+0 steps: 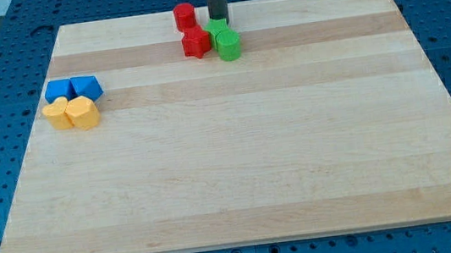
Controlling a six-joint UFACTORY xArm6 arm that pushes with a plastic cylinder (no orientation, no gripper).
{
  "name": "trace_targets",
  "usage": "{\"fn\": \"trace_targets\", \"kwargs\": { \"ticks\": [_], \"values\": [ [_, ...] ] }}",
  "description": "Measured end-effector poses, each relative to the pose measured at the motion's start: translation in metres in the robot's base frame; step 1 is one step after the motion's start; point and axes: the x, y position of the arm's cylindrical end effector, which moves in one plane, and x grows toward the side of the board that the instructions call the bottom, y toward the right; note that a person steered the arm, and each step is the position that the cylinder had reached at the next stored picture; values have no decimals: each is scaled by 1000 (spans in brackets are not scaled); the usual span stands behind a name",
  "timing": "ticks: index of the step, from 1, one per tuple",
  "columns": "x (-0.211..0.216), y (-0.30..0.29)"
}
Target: Push the green star along with green circle towards center of the board
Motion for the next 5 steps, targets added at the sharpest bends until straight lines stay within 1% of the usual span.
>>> {"fn": "trace_targets", "kwargs": {
  "ticks": [1, 2, 5],
  "values": [
    [-29, -1],
    [-23, -6],
    [28, -5]
  ]
}}
